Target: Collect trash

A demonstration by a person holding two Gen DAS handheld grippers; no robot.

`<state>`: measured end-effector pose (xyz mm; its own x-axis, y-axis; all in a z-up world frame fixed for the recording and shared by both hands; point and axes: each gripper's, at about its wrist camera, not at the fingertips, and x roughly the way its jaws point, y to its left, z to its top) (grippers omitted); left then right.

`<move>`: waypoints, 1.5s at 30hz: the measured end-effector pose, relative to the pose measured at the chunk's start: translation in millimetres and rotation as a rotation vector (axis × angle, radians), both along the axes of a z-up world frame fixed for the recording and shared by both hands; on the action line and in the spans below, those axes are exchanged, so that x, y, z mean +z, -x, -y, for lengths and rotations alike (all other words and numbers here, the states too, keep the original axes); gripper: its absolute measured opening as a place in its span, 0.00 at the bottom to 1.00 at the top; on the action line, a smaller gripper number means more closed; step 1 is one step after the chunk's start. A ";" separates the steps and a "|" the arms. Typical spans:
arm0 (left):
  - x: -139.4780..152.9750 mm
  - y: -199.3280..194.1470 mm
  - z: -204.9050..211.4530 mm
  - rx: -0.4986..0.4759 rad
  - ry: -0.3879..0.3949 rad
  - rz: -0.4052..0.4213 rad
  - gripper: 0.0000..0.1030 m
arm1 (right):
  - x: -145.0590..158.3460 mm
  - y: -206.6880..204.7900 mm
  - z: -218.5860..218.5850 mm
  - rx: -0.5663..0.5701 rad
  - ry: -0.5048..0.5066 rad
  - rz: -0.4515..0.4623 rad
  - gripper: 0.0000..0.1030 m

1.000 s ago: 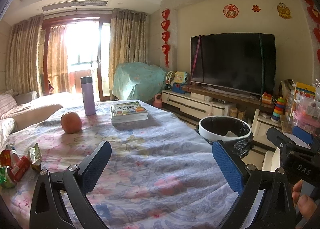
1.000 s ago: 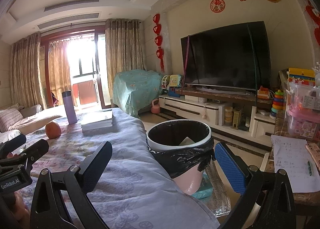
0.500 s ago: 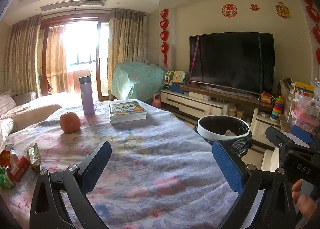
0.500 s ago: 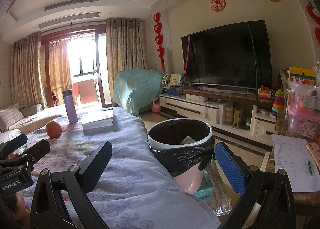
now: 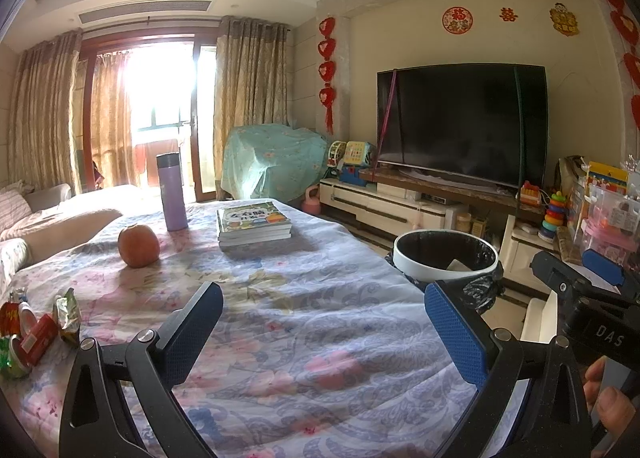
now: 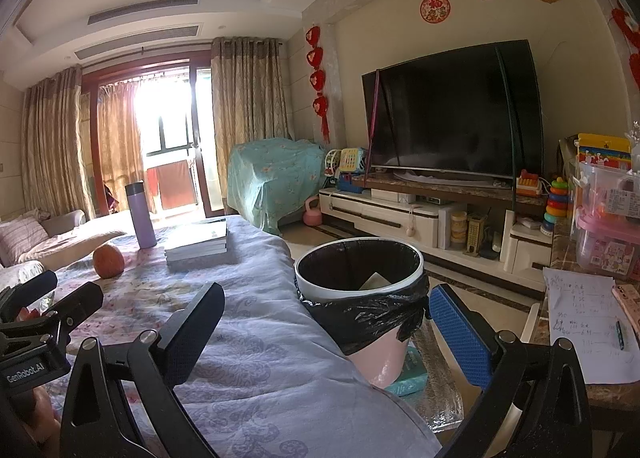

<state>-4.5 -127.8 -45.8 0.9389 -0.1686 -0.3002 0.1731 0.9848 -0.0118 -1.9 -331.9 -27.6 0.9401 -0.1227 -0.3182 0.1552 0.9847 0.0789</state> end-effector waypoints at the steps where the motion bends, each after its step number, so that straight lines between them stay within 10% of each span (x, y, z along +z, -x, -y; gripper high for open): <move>1: 0.2 0.0 -0.5 -0.001 0.000 0.001 0.99 | 0.1 0.0 -0.8 0.000 -0.001 0.001 1.00; 45: -2.0 -8.4 -6.4 -0.017 -0.010 -0.026 0.99 | -1.8 -11.4 -12.1 0.018 -0.038 -0.028 1.00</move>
